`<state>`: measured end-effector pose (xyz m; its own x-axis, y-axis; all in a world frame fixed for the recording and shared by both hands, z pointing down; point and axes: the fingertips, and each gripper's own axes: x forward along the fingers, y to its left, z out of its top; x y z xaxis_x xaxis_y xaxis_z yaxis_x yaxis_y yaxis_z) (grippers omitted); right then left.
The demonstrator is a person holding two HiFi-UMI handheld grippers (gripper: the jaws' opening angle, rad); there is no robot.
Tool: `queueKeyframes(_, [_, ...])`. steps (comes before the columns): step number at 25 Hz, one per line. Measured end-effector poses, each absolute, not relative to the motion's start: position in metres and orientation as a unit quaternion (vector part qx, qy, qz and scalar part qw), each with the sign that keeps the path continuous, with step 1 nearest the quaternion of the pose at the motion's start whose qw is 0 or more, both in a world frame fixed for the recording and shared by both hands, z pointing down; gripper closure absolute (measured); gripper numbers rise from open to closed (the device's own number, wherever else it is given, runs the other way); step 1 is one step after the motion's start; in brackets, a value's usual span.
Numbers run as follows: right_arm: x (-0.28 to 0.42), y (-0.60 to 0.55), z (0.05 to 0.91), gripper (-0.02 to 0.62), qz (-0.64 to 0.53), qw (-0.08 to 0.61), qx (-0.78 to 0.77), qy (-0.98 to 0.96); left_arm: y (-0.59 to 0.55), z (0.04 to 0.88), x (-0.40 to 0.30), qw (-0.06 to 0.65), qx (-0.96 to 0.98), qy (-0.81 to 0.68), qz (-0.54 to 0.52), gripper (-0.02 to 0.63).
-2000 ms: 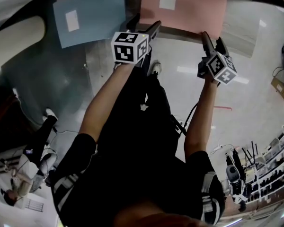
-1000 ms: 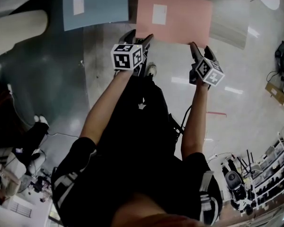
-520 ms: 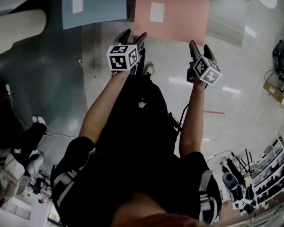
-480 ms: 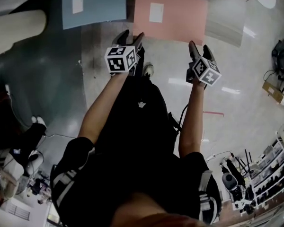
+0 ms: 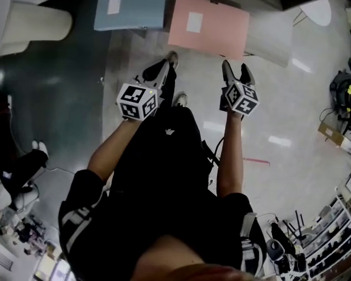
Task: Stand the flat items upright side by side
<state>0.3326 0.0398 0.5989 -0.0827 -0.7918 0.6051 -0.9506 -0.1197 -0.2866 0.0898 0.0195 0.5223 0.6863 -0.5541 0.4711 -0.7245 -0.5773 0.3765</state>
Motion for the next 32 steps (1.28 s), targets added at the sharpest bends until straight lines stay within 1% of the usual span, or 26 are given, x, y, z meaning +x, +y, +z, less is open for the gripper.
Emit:
queueKeyframes(2, [0.320, 0.044, 0.598, 0.264, 0.323, 0.138, 0.659, -0.665, 0.037, 0.501, 0.089, 0.264, 0.884, -0.357, 0.144, 0.584])
queueKeyframes(5, [0.296, 0.050, 0.603, 0.265, 0.284, 0.200, 0.643, -0.683, 0.059, 0.477, 0.084, 0.254, 0.891, -0.357, 0.121, 0.583])
queueKeyframes(7, [0.279, 0.053, 0.611, 0.264, 0.244, 0.262, 0.628, -0.691, 0.070, 0.467, 0.080, 0.251, 0.892, -0.359, 0.109, 0.583])
queueKeyframes(12, [0.249, 0.052, 0.635, 0.264, 0.086, 0.459, 0.566, -0.679, 0.083, 0.461, 0.075, 0.252, 0.896, -0.353, 0.100, 0.584])
queueKeyframes(15, [0.234, 0.045, 0.655, 0.261, 0.006, 0.539, 0.524, -0.660, 0.087, 0.461, 0.064, 0.254, 0.895, -0.356, 0.086, 0.584])
queueKeyframes(18, [0.220, 0.030, 0.674, 0.248, -0.043, 0.577, 0.501, -0.644, 0.088, 0.466, 0.046, 0.251, 0.893, -0.367, 0.074, 0.584])
queueKeyframes(23, [0.209, 0.015, 0.702, 0.233, -0.111, 0.621, 0.480, -0.609, 0.095, 0.485, 0.026, 0.264, 0.887, -0.374, 0.064, 0.584])
queueKeyframes(28, [0.206, -0.007, 0.717, 0.224, -0.179, 0.650, 0.473, -0.567, 0.096, 0.496, 0.016, 0.264, 0.888, -0.372, 0.056, 0.584])
queueKeyframes(32, [0.188, -0.024, 0.722, 0.218, -0.206, 0.661, 0.473, -0.545, 0.095, 0.502, -0.010, 0.268, 0.886, -0.375, 0.044, 0.584])
